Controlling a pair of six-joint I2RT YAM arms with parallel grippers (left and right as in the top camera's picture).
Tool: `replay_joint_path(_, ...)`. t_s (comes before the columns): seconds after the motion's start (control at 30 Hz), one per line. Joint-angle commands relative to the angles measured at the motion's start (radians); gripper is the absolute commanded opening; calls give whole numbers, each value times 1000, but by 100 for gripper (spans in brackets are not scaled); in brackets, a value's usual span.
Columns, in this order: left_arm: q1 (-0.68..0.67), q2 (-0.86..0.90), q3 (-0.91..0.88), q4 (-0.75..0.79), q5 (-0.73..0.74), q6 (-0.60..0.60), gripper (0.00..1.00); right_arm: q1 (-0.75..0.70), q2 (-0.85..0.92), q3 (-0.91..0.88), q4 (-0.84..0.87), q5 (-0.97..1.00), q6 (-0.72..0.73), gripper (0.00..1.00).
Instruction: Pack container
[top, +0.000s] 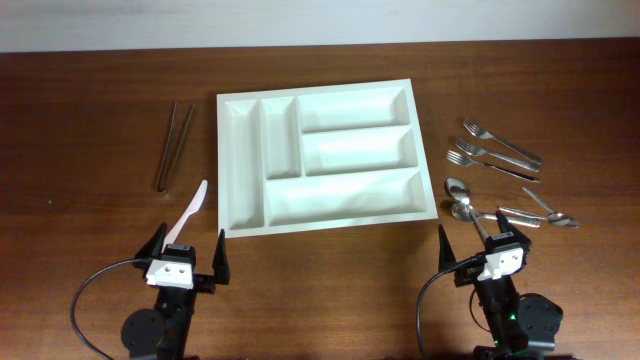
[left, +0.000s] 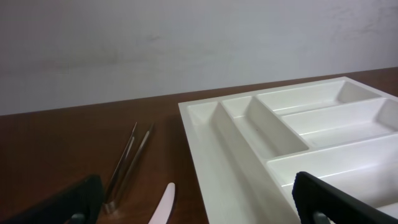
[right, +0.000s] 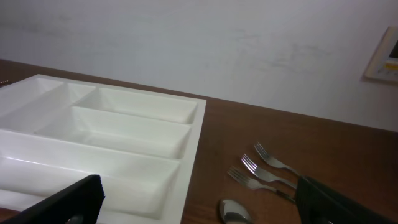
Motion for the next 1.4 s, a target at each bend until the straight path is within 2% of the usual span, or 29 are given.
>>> replay_joint_path(0.0, 0, 4, -7, -1, -8, -12, 99, 7, -8, -5, -5, -10, 0, 99)
replay_joint_path(0.37, 0, 4, -6, 2, 64, -14, 99, 7, -8, -5, -5, -10, 1, 99)
replay_joint_path(0.63, 0, 43, -5, 2, 85, -171, 99, 7, -8, -5, 19, -101, 39, 99)
replay_joint_path(0.77, 0, 53, 23, -2, 167, -232, 99, 7, -8, -5, 11, -186, 41, 99)
replay_joint_path(0.93, 0, 87, 126, -85, 124, -263, 99, 7, -3, 18, -16, -190, 180, 99)
replay_joint_path(1.03, 0, 165, 232, -197, 14, -249, 99, 5, 21, 55, -76, -181, 270, 99)
replay_joint_path(1.13, 0, 275, 330, -251, -52, -240, 99, 5, 82, 121, -156, -172, 274, 99)
replay_joint_path(1.37, 0, 696, 636, -328, -72, -98, 99, 5, 425, 416, -336, -78, 255, 99)
